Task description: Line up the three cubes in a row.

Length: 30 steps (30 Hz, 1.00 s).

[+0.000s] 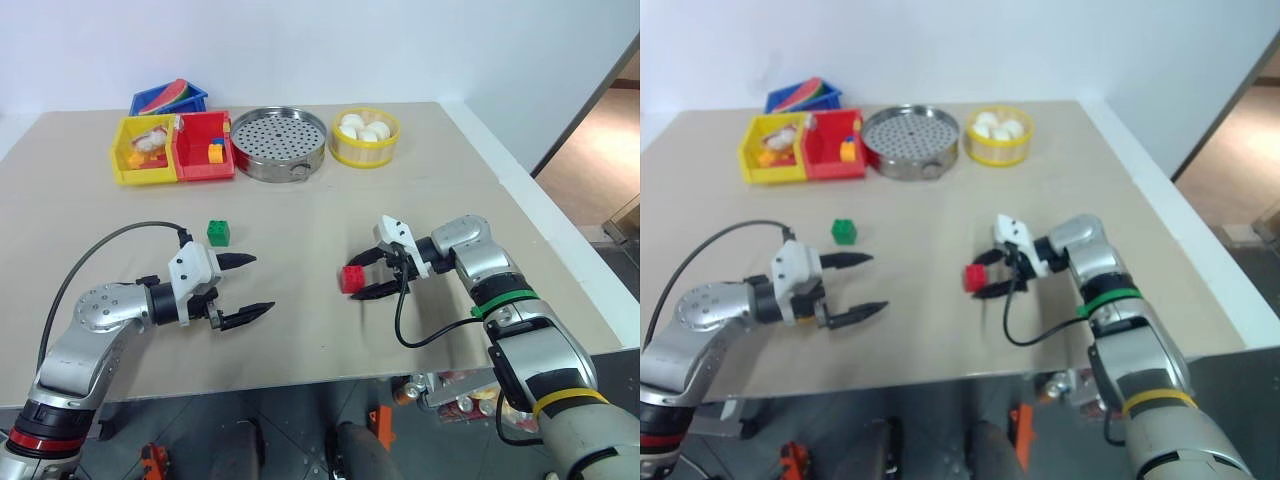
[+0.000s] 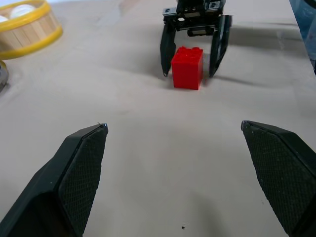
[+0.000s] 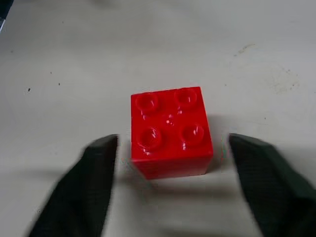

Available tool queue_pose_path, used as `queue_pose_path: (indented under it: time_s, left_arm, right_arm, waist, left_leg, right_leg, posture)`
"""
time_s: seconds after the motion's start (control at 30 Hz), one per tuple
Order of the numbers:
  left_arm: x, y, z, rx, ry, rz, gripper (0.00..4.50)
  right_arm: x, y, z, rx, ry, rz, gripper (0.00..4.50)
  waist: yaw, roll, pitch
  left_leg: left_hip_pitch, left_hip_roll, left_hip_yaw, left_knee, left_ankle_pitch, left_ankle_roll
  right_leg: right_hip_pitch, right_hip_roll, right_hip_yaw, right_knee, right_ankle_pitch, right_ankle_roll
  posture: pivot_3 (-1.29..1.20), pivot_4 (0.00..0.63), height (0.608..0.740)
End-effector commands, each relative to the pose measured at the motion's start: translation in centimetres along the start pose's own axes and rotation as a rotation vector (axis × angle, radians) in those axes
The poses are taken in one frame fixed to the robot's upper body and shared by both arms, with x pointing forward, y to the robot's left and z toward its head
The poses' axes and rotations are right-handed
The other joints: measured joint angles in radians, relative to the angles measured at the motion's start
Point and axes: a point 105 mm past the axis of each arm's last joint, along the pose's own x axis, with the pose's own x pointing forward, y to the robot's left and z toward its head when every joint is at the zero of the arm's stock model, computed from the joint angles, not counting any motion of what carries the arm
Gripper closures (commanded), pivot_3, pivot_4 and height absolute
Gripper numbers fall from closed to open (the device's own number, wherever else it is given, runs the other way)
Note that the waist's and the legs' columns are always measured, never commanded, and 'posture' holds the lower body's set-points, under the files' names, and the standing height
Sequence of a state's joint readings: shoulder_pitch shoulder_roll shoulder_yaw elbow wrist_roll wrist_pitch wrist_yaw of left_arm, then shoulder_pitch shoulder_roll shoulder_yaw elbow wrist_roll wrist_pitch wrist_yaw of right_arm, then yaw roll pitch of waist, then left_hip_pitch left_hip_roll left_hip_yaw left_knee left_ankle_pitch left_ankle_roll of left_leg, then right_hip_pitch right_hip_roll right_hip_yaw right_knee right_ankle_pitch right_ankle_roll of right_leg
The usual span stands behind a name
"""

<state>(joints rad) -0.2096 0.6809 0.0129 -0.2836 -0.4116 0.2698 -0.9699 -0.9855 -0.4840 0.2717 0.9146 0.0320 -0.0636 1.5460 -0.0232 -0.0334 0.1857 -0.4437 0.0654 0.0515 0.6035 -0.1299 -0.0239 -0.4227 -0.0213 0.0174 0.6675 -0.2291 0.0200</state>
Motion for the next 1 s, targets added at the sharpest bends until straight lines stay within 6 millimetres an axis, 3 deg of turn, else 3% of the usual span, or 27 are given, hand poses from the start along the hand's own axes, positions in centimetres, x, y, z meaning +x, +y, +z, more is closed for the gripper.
queue_pose_path:
  time_s: [0.03,0.13,0.27,0.4,0.57,0.73,0.87,1.0]
  left_arm:
    - [-0.4,0.1,0.7,0.029,-0.002,-0.001,0.00]
    - [-1.0,0.7,1.2,0.008,-0.014,0.035,0.00]
    - [-2.8,5.8,2.0,-0.064,0.015,0.324,0.00]
    - [-2.9,8.5,2.7,-0.125,0.026,0.497,0.00]
    - [-1.4,9.9,2.7,-0.208,0.051,0.643,0.00]
    - [-0.4,10.7,1.2,-0.251,0.140,0.788,0.00]
    - [-0.5,11.3,-0.3,-0.331,0.193,0.914,0.00]
    - [-0.2,11.4,-1.2,-0.383,0.225,0.955,0.00]
  right_arm:
    - [-0.7,-0.1,1.4,-0.068,-0.031,0.009,0.03]
    - [-1.2,-0.1,2.7,-0.089,-0.076,0.005,0.03]
    - [-2.4,-0.5,7.3,-0.128,-0.246,-0.073,0.03]
    - [-2.9,-0.2,9.1,-0.168,-0.310,-0.127,0.03]
    - [-2.9,0.2,9.7,-0.206,-0.324,-0.160,0.03]
    - [-3.2,-0.1,9.6,-0.219,-0.318,-0.198,0.03]
    - [-3.8,-0.1,10.6,-0.182,-0.393,-0.191,0.03]
    - [-3.7,-0.1,10.6,-0.186,-0.393,-0.191,0.03]
  waist:
    - [0.000,0.000,0.000]
    - [0.000,0.000,0.000]
    - [0.001,0.000,0.000]
    - [0.002,0.000,0.000]
    - [0.003,-0.001,0.000]
    - [0.002,-0.001,0.000]
    - [0.001,-0.001,0.000]
    - [0.001,-0.001,0.000]
  left_leg:
    - [0.000,0.000,0.000,0.000,0.000,0.000]
    - [0.000,0.000,0.000,0.000,0.000,0.000]
    - [0.000,0.001,0.000,0.000,0.000,0.000]
    - [0.000,0.001,-0.001,0.000,0.000,0.000]
    - [-0.002,-0.001,-0.001,0.001,0.000,0.000]
    - [-0.002,-0.001,-0.002,0.001,0.000,0.000]
    - [-0.002,-0.001,-0.002,0.001,0.000,0.000]
    - [-0.002,-0.001,-0.002,0.001,0.000,0.000]
  right_leg:
    - [0.000,0.000,0.000,0.000,0.000,0.000]
    - [0.000,0.000,0.000,0.000,0.000,0.000]
    - [-0.001,0.000,0.000,0.000,0.000,0.000]
    - [0.000,0.001,-0.001,0.001,0.001,0.001]
    - [0.001,-0.001,-0.001,0.000,0.001,0.004]
    - [0.000,0.000,0.000,0.000,0.001,0.004]
    - [0.000,0.001,0.000,0.000,0.001,0.004]
    - [0.000,0.001,0.000,0.000,0.002,0.004]
  posture:
    - [0.00,0.150,0.740]
    - [0.00,0.150,0.740]
    - [0.00,0.150,0.740]
    - [0.00,0.150,0.740]
    - [0.00,0.150,0.740]
    - [0.00,0.150,0.740]
    - [0.00,0.150,0.740]
    - [0.00,0.150,0.740]
